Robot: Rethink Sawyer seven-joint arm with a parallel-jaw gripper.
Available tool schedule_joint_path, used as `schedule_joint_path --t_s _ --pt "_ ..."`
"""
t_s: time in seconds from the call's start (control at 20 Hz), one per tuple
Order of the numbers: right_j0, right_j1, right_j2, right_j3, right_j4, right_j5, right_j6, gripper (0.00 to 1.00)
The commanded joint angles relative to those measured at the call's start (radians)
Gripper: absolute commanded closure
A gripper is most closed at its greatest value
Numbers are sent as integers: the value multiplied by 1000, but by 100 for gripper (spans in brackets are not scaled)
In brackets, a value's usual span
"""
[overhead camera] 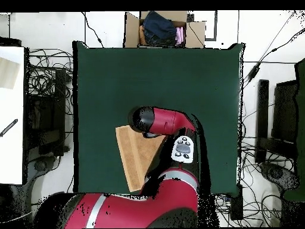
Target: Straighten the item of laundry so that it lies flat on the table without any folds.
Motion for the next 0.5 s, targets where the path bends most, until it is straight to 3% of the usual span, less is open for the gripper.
schedule_joint_path --t_s 0.05,0.5 --pt "-17 76 72 -17 45 -66 243 0" --pt "-21 133 72 -46 37 -111 235 0"
